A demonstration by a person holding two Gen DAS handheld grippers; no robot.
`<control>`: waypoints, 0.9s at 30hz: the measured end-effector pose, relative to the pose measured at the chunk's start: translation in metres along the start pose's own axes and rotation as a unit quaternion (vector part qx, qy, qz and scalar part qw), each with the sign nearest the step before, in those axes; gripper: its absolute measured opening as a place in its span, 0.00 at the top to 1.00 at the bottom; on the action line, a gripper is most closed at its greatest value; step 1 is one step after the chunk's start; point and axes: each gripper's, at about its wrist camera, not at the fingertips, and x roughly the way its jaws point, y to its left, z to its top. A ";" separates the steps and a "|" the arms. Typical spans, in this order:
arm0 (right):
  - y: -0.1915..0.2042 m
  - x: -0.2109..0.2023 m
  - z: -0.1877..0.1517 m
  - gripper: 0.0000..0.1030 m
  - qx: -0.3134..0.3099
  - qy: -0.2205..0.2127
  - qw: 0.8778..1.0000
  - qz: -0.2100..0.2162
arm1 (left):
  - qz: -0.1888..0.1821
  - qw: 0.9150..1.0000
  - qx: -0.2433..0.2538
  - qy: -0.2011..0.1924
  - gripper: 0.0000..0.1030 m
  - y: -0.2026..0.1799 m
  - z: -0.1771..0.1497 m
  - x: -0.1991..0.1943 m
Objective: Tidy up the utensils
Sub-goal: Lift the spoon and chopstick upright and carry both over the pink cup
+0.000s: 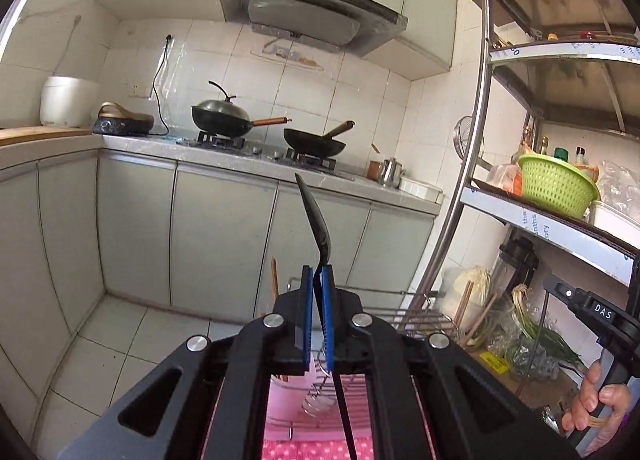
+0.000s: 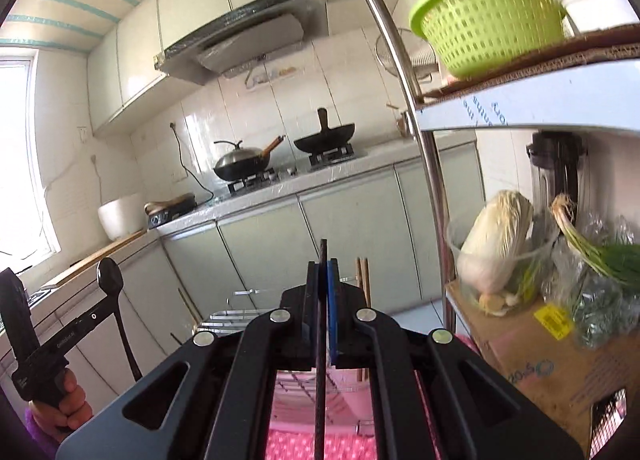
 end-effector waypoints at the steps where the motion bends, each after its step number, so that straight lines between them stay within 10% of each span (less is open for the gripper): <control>1: 0.000 0.003 0.004 0.96 -0.005 -0.014 1.000 -0.002 | 0.005 1.000 -0.001 -0.008 0.96 0.000 0.004 0.003; 27: 0.000 0.085 -0.045 0.96 -0.098 -0.121 0.987 -0.044 | 0.086 0.987 0.090 -0.100 0.96 -0.010 -0.034 0.091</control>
